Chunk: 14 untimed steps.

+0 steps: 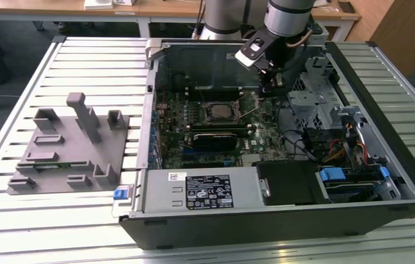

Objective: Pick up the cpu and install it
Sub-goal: 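Close the cpu cover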

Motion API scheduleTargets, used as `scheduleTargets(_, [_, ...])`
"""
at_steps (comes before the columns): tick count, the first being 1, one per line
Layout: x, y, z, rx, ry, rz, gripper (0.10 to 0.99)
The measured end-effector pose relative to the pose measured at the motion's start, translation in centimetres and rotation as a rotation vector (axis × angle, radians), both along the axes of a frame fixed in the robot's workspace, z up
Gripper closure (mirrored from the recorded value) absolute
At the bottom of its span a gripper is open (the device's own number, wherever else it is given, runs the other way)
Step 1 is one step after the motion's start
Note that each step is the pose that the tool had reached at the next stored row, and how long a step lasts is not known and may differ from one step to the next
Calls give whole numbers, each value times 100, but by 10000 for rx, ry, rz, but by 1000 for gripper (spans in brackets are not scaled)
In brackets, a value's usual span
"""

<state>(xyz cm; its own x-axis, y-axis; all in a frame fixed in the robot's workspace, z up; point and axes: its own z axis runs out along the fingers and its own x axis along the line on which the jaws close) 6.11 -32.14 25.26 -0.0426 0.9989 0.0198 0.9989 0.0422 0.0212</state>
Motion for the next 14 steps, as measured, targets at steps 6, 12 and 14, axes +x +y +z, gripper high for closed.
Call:
scheduleTargets(6, [57,26,-19,-59,6,0,980])
scheduleTargets(12, [71,51,-80,-78,23,0,980])
scheduleTargets(14, [71,58,-115,-77,34,0,980])
